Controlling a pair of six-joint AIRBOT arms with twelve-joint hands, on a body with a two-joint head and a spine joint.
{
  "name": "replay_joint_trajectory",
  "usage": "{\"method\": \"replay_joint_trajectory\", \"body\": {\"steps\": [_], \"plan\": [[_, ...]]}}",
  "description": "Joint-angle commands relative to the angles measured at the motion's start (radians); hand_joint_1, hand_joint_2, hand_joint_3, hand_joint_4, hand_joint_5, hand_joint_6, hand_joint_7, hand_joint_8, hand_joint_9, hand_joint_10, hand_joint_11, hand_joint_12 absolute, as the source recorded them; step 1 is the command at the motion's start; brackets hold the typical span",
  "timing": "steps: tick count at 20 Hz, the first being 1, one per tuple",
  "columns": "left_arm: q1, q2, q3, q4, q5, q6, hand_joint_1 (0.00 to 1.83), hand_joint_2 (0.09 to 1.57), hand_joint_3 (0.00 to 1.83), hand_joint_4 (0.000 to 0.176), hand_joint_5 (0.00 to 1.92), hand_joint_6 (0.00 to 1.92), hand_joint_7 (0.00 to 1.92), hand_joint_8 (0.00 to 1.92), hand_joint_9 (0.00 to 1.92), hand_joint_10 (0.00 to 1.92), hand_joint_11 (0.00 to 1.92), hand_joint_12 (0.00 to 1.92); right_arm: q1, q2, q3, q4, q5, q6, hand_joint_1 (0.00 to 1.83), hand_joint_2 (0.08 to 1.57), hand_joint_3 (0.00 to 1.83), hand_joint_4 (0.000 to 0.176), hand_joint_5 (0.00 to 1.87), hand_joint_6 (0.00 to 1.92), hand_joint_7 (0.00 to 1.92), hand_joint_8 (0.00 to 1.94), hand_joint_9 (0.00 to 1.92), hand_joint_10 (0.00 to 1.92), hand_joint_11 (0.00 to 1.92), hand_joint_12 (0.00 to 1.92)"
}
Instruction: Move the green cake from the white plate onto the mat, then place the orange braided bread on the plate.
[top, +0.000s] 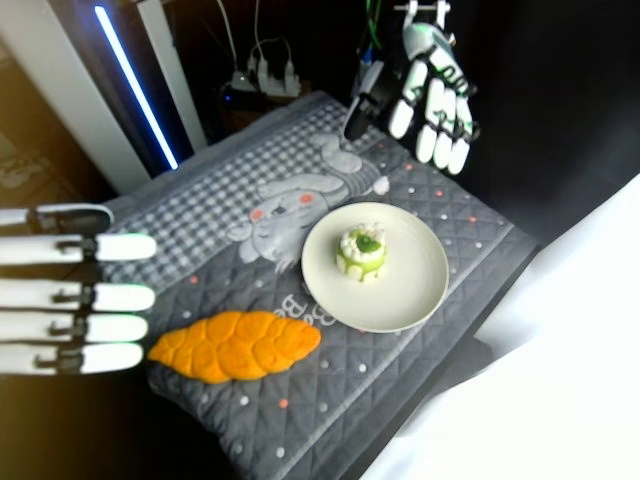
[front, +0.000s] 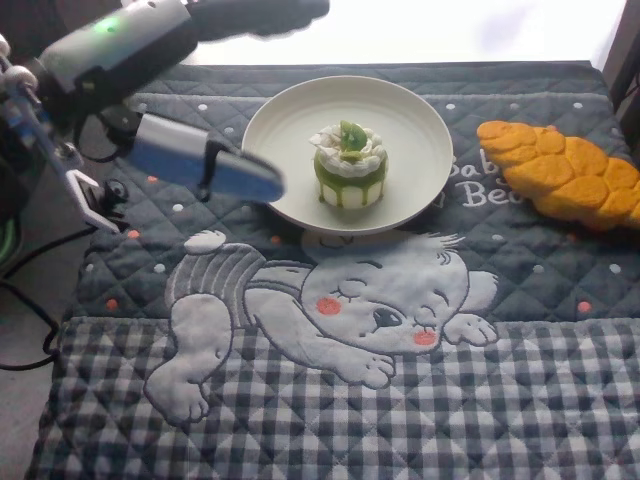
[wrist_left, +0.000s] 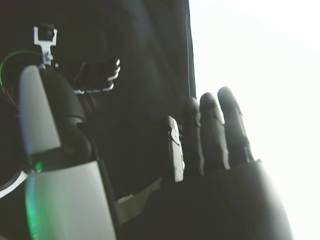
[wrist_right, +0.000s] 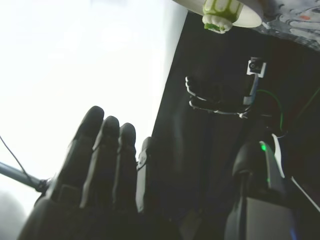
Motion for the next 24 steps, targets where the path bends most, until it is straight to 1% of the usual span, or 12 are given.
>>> {"method": "replay_joint_trajectory", "body": {"steps": [1, 3, 5, 6, 8, 11, 14, 17, 18, 20, 21, 24], "plan": [[-0.018, -0.001, 0.009, -0.027, -0.097, -0.004, 0.88, 0.78, 0.00, 0.000, 0.37, 0.00, 0.44, 0.00, 0.47, 0.01, 0.17, 0.63, 0.011, 0.014, 0.011, 0.045, 0.090, 0.003, 0.77, 0.69, 0.01, 0.142, 0.23, 0.00, 0.22, 0.00, 0.25, 0.02, 0.00, 0.93], [-0.027, -0.006, 0.016, -0.014, -0.073, -0.008, 0.88, 0.80, 0.00, 0.000, 0.38, 0.00, 0.44, 0.00, 0.49, 0.00, 0.25, 0.52, 0.012, 0.014, 0.011, 0.043, 0.090, 0.003, 0.76, 0.69, 0.00, 0.149, 0.19, 0.00, 0.20, 0.00, 0.23, 0.00, 0.00, 0.77], [-0.034, -0.013, 0.026, -0.004, -0.048, -0.009, 0.93, 0.81, 0.01, 0.000, 0.38, 0.00, 0.47, 0.01, 0.52, 0.01, 0.31, 0.53, 0.014, 0.014, 0.011, 0.034, 0.090, 0.003, 0.82, 0.75, 0.02, 0.144, 0.21, 0.01, 0.21, 0.00, 0.23, 0.00, 0.01, 0.75], [-0.042, -0.027, 0.040, 0.007, -0.031, -0.013, 0.94, 0.82, 0.01, 0.000, 0.37, 0.00, 0.47, 0.01, 0.52, 0.01, 0.31, 0.53, 0.015, 0.014, 0.011, 0.032, 0.090, 0.003, 0.82, 0.78, 0.01, 0.131, 0.21, 0.00, 0.21, 0.00, 0.23, 0.00, 0.04, 0.72], [-0.059, -0.054, 0.072, 0.029, -0.004, -0.041, 0.94, 0.82, 0.00, 0.000, 0.38, 0.00, 0.49, 0.01, 0.55, 0.01, 0.36, 0.51, 0.016, 0.014, 0.011, 0.032, 0.089, 0.002, 0.85, 0.80, 0.01, 0.129, 0.20, 0.00, 0.22, 0.00, 0.21, 0.00, 0.02, 0.70], [-0.094, -0.114, 0.149, 0.095, 0.053, -0.144, 0.93, 0.83, 0.00, 0.000, 0.40, 0.00, 0.55, 0.00, 0.63, 0.00, 0.34, 0.70, 0.017, 0.012, 0.008, 0.031, 0.090, 0.001, 0.85, 0.84, 0.02, 0.132, 0.19, 0.00, 0.22, 0.00, 0.21, 0.00, 0.00, 0.69], [-0.143, -0.138, 0.172, 0.169, 0.134, -0.163, 0.98, 0.83, 0.00, 0.000, 0.46, 0.01, 0.58, 0.00, 0.64, 0.00, 0.23, 0.89, 0.018, 0.005, 0.003, 0.034, 0.092, 0.001, 0.79, 0.86, 0.00, 0.129, 0.20, 0.00, 0.23, 0.00, 0.24, 0.00, 0.02, 0.66], [-0.190, -0.165, 0.200, 0.274, 0.200, -0.213, 0.94, 0.82, 0.00, 0.000, 0.46, 0.00, 0.61, 0.00, 0.63, 0.00, 0.16, 0.75, 0.019, 0.000, 0.003, 0.037, 0.094, 0.001, 0.75, 0.83, 0.00, 0.124, 0.21, 0.00, 0.24, 0.01, 0.26, 0.01, 0.02, 0.65], [-0.206, -0.181, 0.216, 0.320, 0.222, -0.243, 0.95, 0.81, 0.00, 0.000, 0.47, 0.00, 0.60, 0.00, 0.62, 0.00, 0.18, 0.67, 0.020, -0.001, 0.003, 0.037, 0.094, 0.001, 0.76, 0.82, 0.00, 0.137, 0.21, 0.00, 0.24, 0.00, 0.25, 0.01, 0.00, 0.64], [-0.224, -0.203, 0.238, 0.385, 0.252, -0.279, 0.92, 0.80, 0.00, 0.009, 0.44, 0.00, 0.52, 0.00, 0.52, 0.00, 0.23, 0.49, 0.020, -0.003, 0.003, 0.037, 0.094, 0.001, 0.77, 0.82, 0.00, 0.143, 0.22, 0.00, 0.24, 0.00, 0.24, 0.00, 0.00, 0.64], [-0.234, -0.211, 0.243, 0.423, 0.275, -0.288, 0.92, 0.80, 0.00, 0.000, 0.45, 0.00, 0.53, 0.01, 0.52, 0.01, 0.25, 0.48, 0.021, -0.005, 0.003, 0.037, 0.094, 0.001, 0.78, 0.81, 0.00, 0.143, 0.23, 0.01, 0.25, 0.01, 0.25, 0.00, 0.00, 0.63], [-0.252, -0.223, 0.244, 0.502, 0.315, -0.300, 0.88, 0.77, 0.00, 0.000, 0.51, 0.00, 0.58, 0.00, 0.57, 0.00, 0.39, 0.34, 0.021, -0.008, 0.003, 0.037, 0.094, 0.001, 0.74, 0.80, 0.00, 0.137, 0.21, 0.00, 0.26, 0.01, 0.25, 0.00, 0.03, 0.64]]}}
